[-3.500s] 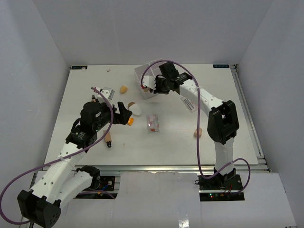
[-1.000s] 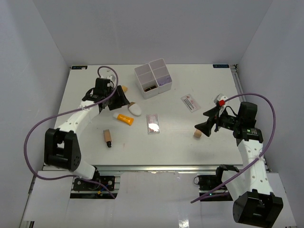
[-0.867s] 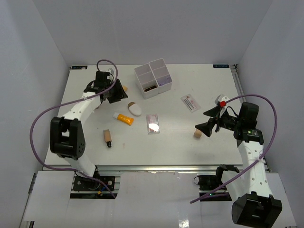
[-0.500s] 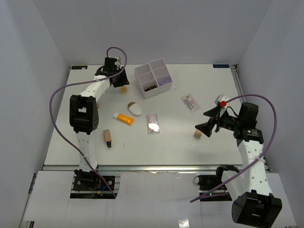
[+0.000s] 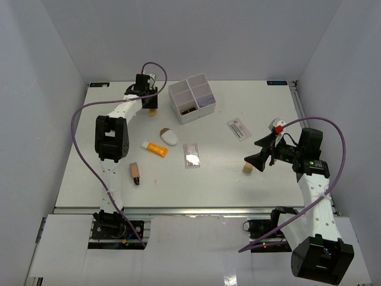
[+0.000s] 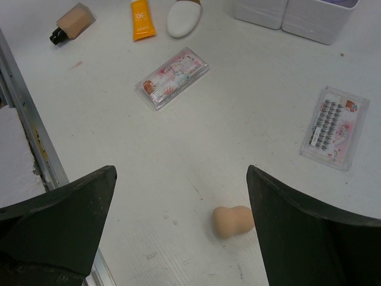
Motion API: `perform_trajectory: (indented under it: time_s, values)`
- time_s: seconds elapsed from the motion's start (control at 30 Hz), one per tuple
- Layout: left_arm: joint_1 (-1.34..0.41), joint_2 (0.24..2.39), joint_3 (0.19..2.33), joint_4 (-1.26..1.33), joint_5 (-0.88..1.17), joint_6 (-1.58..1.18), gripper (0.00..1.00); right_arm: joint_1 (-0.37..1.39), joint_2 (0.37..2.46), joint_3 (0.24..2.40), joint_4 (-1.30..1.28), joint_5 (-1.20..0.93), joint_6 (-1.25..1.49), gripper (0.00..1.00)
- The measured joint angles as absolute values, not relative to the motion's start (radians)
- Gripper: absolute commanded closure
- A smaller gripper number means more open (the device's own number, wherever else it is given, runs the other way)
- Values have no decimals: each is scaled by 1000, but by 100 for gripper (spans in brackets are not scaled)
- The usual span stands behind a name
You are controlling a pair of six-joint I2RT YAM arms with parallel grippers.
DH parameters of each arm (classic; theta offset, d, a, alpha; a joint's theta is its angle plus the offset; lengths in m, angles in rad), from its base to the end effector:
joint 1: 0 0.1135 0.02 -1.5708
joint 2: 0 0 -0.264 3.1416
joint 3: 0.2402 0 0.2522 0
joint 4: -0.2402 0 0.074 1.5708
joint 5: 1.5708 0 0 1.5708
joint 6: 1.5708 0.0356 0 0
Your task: Organize the makeup
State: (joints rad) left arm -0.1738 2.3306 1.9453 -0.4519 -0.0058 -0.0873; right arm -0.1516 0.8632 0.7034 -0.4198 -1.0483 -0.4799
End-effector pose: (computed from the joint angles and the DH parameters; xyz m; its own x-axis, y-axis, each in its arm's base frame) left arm 0.5169 -0.0905 0.1870 -0.7435 0.0420 -0.6674 0.1047 0.9930 -0.0541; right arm 0.1792 0.0038 0.2841 -0.1841 -0.2049 -0.9613 -0.8189 0.5729 0.0347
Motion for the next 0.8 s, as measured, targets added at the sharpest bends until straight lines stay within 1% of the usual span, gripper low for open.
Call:
perform_trajectory:
  time_s: [0.13, 0.2, 0.23, 0.3, 0.4, 0.63, 0.8]
  values:
    - [-178, 2331, 1927, -437, -31, -65, 60, -152, 865, 703, -420, -1048, -480, 3]
    - [-181, 2331, 1915, -428, -43, -58, 69, -153, 865, 703, -419, -1048, -480, 3]
    - [-183, 2331, 1908, -422, -47, -55, 72, -153, 865, 703, -420, -1047, -480, 3]
    - [-188, 2331, 1897, -411, -56, -49, 86, -154, 865, 703, -420, -1047, -480, 3]
    - [-194, 2330, 1887, -396, -68, -40, 100, -156, 865, 703, -419, -1047, -480, 4]
    - [-202, 2292, 1850, -398, -71, -45, 100, -170, 865, 703, -419, -1047, -480, 3]
    - [-219, 2202, 1773, -425, -70, -45, 100, -179, 862, 702, -419, -1047, -480, 3]
